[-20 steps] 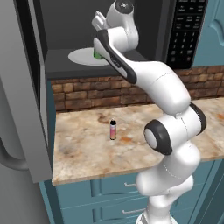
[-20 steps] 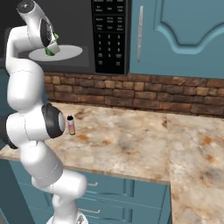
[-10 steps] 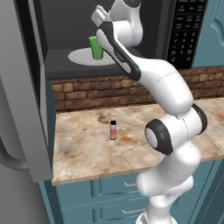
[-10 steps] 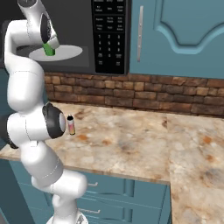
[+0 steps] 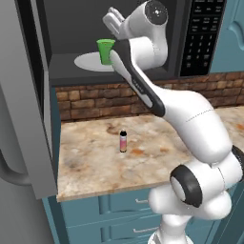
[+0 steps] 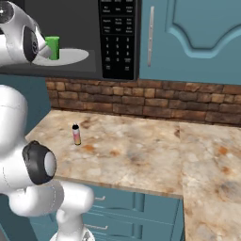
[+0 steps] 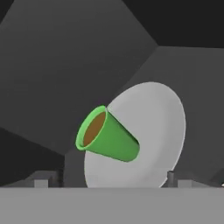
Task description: Place the microwavable item in the microwave. Then, close the microwave door and press the start button.
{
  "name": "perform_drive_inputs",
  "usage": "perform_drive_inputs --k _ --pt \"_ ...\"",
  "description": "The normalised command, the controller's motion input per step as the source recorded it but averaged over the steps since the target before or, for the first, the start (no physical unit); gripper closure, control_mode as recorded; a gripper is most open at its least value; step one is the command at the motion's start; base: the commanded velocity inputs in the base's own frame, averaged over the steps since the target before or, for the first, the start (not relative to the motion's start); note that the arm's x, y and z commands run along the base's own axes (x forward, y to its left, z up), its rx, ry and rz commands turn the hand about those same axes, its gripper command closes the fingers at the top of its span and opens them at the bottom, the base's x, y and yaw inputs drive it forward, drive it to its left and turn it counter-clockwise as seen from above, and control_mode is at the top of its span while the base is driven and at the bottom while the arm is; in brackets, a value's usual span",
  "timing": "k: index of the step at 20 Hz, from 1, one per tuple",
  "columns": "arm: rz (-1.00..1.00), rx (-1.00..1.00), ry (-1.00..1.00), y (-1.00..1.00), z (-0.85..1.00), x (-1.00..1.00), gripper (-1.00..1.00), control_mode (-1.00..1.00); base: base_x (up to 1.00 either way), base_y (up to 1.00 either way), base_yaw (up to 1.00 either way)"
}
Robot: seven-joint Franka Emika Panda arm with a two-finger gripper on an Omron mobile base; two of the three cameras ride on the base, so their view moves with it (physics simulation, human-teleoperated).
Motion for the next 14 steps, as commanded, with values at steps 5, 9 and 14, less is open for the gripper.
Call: perform_drive_inputs --k 5,9,14 --pt "0.0 -0.09 -0.39 0.0 -0.48 -1.0 -1.0 -1.0 0.0 0.0 0.0" --pt "0.0 -0.28 -0.38 0.03 -0.74 -1.0 -1.0 -1.0 0.0 0.0 0.0" --pt "0.0 -0.26 -0.04 0.29 -0.51 -0.35 -1.0 -1.0 0.0 0.0 0.0"
